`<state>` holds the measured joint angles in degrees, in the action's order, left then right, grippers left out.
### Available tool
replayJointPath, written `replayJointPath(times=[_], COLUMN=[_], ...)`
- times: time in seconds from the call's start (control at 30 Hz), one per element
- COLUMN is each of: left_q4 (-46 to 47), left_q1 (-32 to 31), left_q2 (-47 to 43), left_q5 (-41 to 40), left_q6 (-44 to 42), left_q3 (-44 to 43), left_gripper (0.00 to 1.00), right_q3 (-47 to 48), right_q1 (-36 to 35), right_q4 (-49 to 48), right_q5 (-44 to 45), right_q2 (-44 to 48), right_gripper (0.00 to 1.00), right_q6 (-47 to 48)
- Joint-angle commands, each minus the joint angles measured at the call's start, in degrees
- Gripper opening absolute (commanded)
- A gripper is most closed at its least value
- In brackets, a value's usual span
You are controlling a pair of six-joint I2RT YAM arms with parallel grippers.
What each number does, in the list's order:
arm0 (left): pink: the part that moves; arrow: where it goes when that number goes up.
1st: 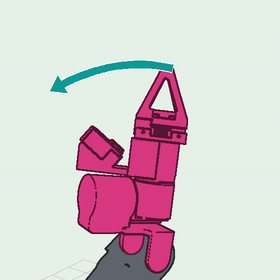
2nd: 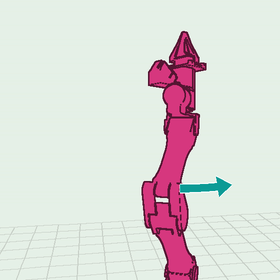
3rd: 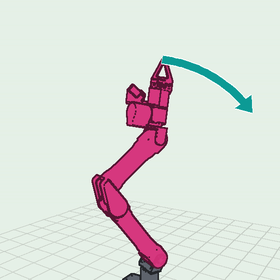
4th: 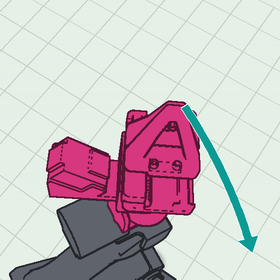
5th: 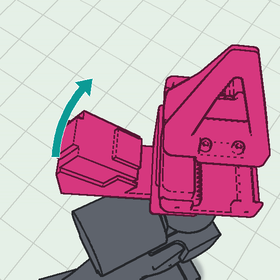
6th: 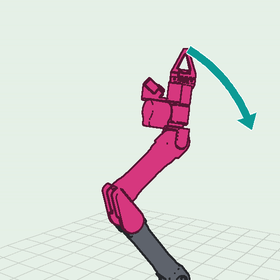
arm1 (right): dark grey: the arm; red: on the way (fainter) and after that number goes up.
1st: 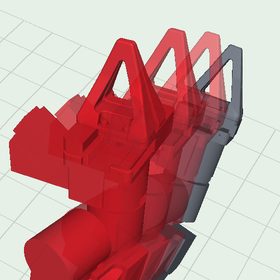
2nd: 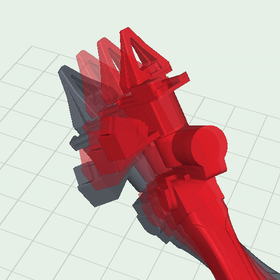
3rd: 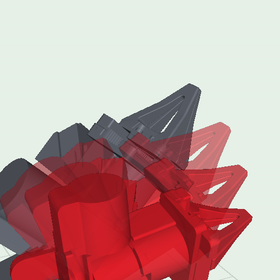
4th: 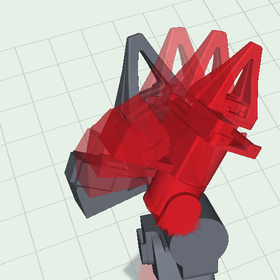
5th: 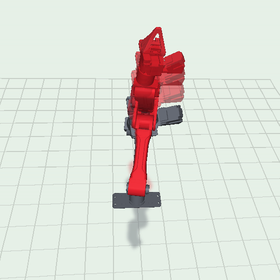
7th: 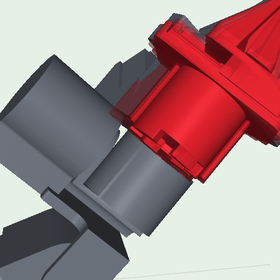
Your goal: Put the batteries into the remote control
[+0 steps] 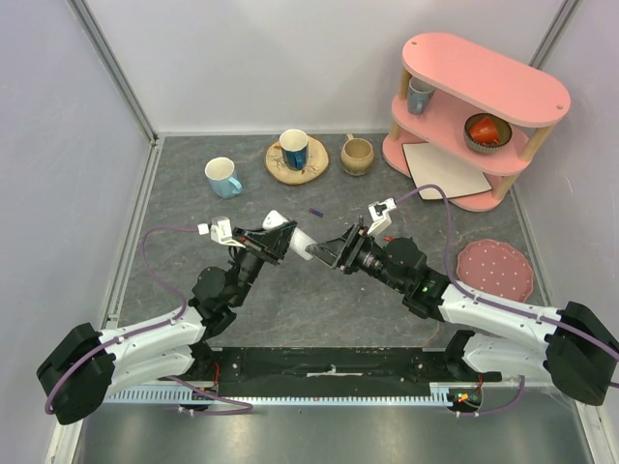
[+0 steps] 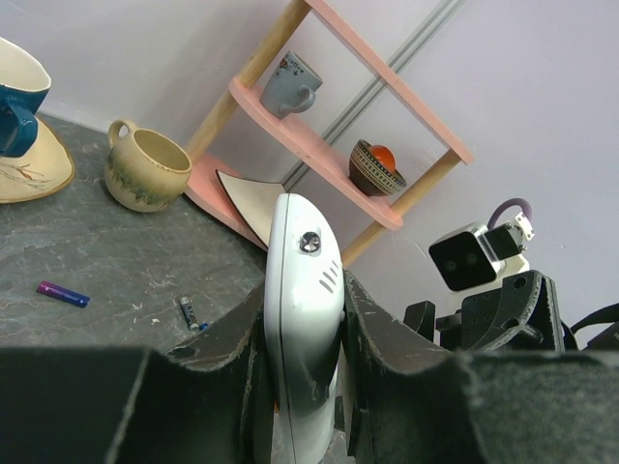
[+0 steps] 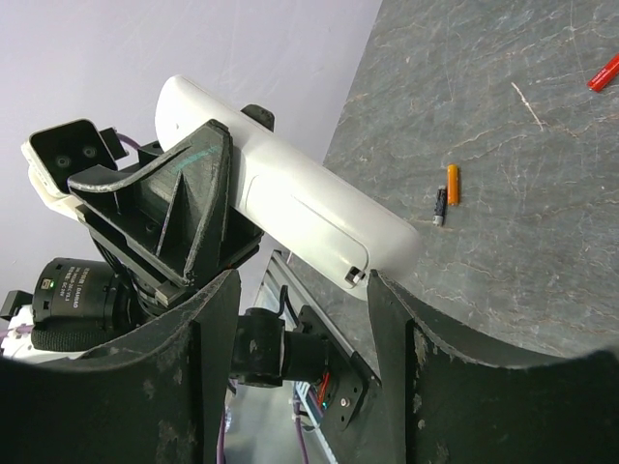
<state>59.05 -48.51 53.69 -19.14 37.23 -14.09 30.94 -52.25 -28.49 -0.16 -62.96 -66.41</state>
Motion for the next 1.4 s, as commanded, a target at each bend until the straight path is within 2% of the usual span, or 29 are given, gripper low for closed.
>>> replayJointPath(times=[0.0,0.73,1.0,1.37], left_q4=[3.0,6.78,7.75,3.63], left_q1=[-0.18,-0.44,-0.62,-0.8], left_q2=[-0.52,0.98,1.06,-0.43], left_q5=[0.41,5.6,8.15,4.46], left_q6=[0.38,3.9,4.87,2.59], left_q3=[-1.73,-1.03,-0.42,-0.41], left_gripper=[0.02,0.02,0.02,0.02], right_q3=[2.46,2.81,1.14,1.85], right_q1=[0.31,0.31,0.31,0.39], right_q4=[-2.27,-4.91,-11.58,-10.18], right_q5=[-1.15,-1.59,-3.53,-3.97], right_q2=[-0.76,-3.13,-5.07,-3.4], right_gripper=[0.63,0.63,0.63,0.63], right_q6=[0.23,-1.17,-4.16,-3.55])
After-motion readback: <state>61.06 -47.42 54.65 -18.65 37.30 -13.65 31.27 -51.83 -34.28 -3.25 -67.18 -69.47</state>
